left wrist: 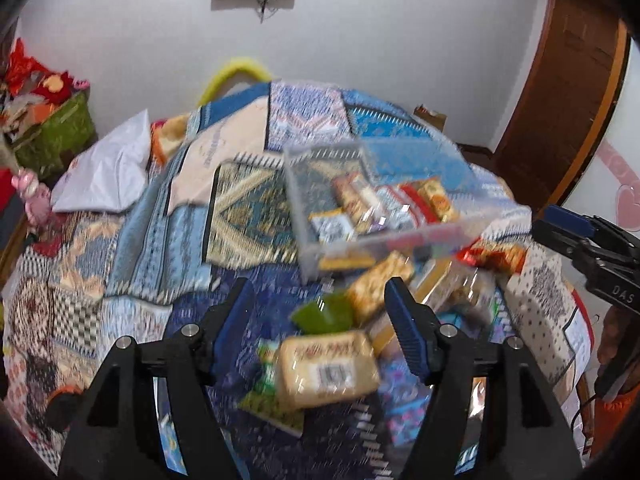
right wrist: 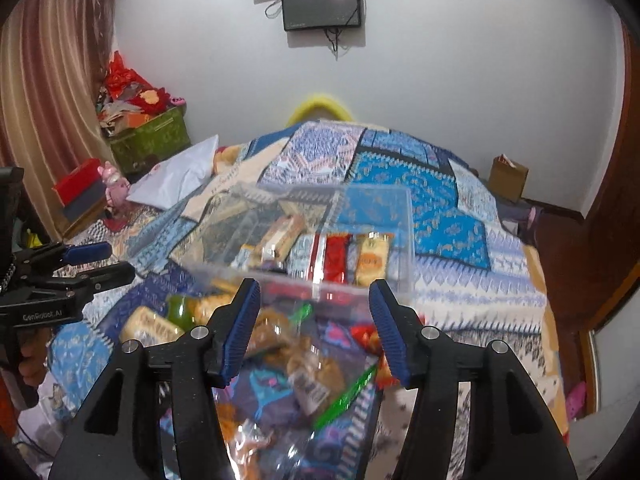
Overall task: Organize snacks
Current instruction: 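Grasp the square bread-biscuit pack with the left gripper while the right grasps a clear snack bag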
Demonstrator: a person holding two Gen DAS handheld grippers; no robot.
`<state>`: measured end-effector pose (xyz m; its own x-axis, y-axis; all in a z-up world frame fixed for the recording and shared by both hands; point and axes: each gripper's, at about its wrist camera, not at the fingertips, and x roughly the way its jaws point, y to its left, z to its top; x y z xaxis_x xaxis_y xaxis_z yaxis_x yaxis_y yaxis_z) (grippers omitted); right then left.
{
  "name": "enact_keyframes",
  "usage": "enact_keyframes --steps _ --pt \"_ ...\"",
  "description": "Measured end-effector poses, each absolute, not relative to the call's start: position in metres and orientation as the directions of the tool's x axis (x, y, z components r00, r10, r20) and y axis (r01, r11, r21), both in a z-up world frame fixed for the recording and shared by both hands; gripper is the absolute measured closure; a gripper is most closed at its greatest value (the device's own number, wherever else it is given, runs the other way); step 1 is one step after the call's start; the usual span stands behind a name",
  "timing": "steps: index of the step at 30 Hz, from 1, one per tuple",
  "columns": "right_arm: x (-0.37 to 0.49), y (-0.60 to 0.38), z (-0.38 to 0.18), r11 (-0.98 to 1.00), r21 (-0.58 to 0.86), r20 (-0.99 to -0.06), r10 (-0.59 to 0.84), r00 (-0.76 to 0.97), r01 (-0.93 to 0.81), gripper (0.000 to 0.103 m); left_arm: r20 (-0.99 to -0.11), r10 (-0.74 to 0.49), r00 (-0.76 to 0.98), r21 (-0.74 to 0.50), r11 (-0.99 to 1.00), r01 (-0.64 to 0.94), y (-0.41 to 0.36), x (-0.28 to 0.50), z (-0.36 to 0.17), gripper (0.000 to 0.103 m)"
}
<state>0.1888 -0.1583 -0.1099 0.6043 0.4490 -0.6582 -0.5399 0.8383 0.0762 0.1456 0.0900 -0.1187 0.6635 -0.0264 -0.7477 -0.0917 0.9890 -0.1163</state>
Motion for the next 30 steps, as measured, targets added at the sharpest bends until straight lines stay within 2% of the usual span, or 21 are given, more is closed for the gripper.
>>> enact_keyframes --steps 4,11,19,21,23,25,30 --pt "0.184 -0.162 -0.129 0.836 0.105 -0.695 0.449 0.561 -0.538 0.050 -0.780 -0.003 0.626 -0.083 0.992 -0.099 0.084 0.135 -0.141 0.036" --pt "0.183 -0.164 -0.165 0.839 0.137 -0.753 0.434 0.495 -0.527 0.050 -0.817 -0.044 0.574 -0.109 0.991 -0.080 0.072 0.131 -0.172 0.036" --pt "0.191 -0.154 -0.191 0.832 0.155 -0.795 0.426 0.433 -0.533 0.050 -0.831 -0.031 0.555 -0.094 0.992 -0.085 0.068 0.142 -0.188 0.027" --pt "0.193 -0.152 -0.192 0.837 0.134 -0.796 0.409 0.446 -0.530 0.047 -0.830 -0.030 0.557 -0.089 0.993 -0.081 0.066 0.144 -0.190 0.023" --pt "0.195 -0.151 -0.195 0.836 0.135 -0.798 0.410 0.443 -0.531 0.038 -0.831 -0.012 0.556 -0.067 0.995 -0.078 0.062 0.146 -0.193 0.022" --pt "0.195 -0.150 -0.196 0.837 0.127 -0.798 0.405 0.446 -0.533 0.034 -0.829 0.009 0.559 -0.038 0.997 -0.071 0.057 0.147 -0.196 0.020" --pt "0.197 -0.145 -0.203 0.838 0.061 -0.809 0.360 0.465 -0.541 0.032 -0.822 0.018 0.569 -0.035 0.996 -0.082 0.057 0.150 -0.199 0.018"
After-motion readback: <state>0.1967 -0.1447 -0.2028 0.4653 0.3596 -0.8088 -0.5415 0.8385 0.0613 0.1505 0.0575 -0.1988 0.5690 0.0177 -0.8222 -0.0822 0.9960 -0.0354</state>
